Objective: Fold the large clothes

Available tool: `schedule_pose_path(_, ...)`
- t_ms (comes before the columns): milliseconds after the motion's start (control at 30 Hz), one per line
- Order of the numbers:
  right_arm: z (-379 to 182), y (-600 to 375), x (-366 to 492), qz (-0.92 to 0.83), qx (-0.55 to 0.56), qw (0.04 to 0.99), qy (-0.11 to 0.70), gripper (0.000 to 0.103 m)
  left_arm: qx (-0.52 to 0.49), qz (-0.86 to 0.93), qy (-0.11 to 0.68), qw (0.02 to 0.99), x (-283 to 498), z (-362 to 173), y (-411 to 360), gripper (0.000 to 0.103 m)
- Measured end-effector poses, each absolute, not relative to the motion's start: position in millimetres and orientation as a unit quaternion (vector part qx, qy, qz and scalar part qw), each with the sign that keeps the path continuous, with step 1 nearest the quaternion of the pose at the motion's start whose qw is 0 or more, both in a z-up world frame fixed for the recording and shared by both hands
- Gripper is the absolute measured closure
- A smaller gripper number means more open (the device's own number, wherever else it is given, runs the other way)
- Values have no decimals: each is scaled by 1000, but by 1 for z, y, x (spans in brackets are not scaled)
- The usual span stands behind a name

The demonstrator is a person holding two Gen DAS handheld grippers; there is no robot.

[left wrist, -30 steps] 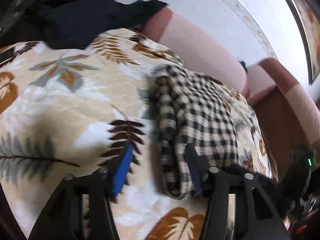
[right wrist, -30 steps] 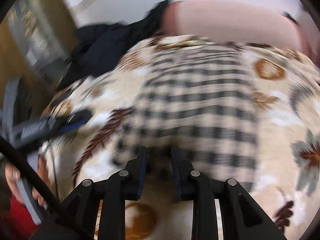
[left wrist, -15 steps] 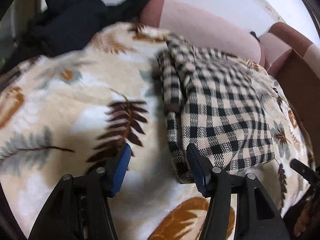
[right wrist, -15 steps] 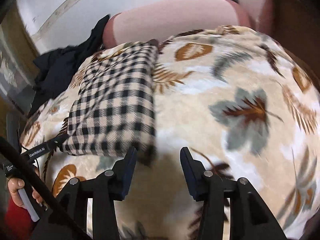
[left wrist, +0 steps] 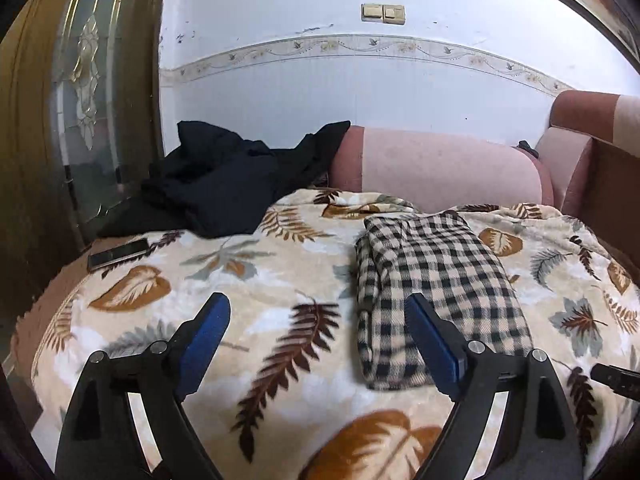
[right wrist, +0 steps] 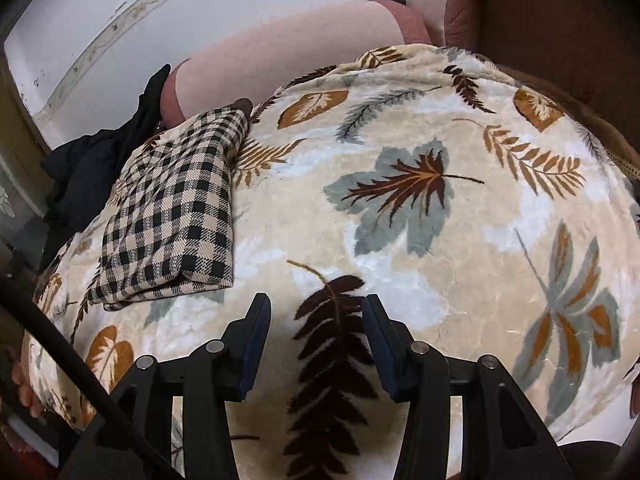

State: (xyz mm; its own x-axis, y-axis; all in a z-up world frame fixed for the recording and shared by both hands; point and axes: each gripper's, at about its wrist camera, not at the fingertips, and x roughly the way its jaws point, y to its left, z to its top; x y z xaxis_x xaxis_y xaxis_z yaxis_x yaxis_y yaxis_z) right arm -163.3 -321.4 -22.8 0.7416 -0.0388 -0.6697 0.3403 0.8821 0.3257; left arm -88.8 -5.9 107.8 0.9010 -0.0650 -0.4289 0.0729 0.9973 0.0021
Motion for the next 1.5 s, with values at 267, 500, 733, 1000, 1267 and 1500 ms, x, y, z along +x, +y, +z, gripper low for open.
schedule_pose_path(267,-21,-310,-164,-100,209,913,336,50,-12,-50,257,965,-120,102,-3,15)
schedule_pose_path(500,-19,-293,-163,-94,185,919,336,48,-2,-67,272,960,-137,99,-6,15)
schedule_pose_path(733,-22,-277,-167,-88,161,922,341,45,20,-75,317,945,-144,86,-25,15)
schedule_pose_path(1000,-24,-259,-171,-76,126,928,343,41,45,-87,338,936,-161,79,-45,15)
schedule_pose_path(1267,-23,-254,-169,-80,105,930,344,39,39,-105,372,921,-156,68,-53,15)
schedule_pose_path(1500,-28,-258,-166,-92,109,926,349,38,25,-101,380,919,-152,64,-48,15)
